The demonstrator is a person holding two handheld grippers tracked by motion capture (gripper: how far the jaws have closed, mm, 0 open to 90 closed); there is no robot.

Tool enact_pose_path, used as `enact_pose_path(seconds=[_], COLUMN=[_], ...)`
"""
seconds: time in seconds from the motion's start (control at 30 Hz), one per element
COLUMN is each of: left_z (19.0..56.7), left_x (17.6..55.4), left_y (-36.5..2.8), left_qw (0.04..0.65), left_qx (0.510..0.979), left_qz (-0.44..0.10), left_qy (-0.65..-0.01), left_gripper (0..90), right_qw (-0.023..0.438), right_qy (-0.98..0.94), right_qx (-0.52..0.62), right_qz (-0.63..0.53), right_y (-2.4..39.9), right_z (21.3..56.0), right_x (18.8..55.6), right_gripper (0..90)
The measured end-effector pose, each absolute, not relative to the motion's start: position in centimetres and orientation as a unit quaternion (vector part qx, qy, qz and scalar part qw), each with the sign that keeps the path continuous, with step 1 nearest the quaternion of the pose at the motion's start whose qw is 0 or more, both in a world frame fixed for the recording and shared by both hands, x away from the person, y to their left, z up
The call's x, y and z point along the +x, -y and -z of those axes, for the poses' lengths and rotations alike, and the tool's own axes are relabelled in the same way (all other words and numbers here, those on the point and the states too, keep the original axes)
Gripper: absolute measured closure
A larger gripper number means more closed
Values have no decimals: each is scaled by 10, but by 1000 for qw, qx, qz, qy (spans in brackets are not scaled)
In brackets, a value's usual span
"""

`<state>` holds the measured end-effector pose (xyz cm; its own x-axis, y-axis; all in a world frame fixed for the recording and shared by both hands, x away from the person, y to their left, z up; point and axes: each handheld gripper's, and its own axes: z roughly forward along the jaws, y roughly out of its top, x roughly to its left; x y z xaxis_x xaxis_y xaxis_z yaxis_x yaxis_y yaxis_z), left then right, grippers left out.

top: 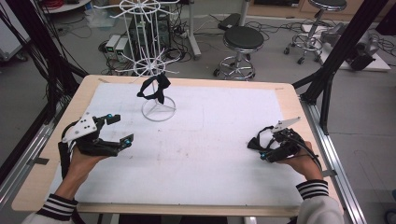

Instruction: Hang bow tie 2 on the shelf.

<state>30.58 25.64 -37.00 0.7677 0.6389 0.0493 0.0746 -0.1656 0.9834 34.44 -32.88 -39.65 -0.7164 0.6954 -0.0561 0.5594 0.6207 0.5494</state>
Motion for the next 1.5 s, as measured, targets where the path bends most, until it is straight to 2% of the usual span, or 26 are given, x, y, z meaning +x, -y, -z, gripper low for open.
enact_pose_path(seconds=[0.07,0.27,0.6,0.97,1.03,1.1,1.2,1.5], left_z=[370,370,369,369,369,369,369,369], left_x=[306,305,304,304,304,304,304,304], left_y=[-257,-257,-257,-258,-258,-258,-258,-259], left_qw=[598,597,598,598,598,599,598,596], left_qx=[726,725,725,725,725,725,725,726], left_qz=[-236,-237,-237,-236,-235,-234,-234,-234], left_qy=[-246,-247,-247,-246,-247,-248,-248,-249], left_gripper=[128,128,128,128,128,128,128,128], right_qw=[132,121,89,84,79,76,74,71], right_qy=[-893,-897,-902,-910,-912,-916,-919,-915], right_qx=[356,363,370,365,359,353,347,342], right_qz=[-243,-219,-204,-179,-181,-178,-174,-199], right_y=[329,331,331,333,333,331,330,330], right_z=[398,403,410,414,413,412,411,407], right_x=[345,347,350,353,353,352,352,352], right_gripper=[151,177,276,518,640,724,799,817])
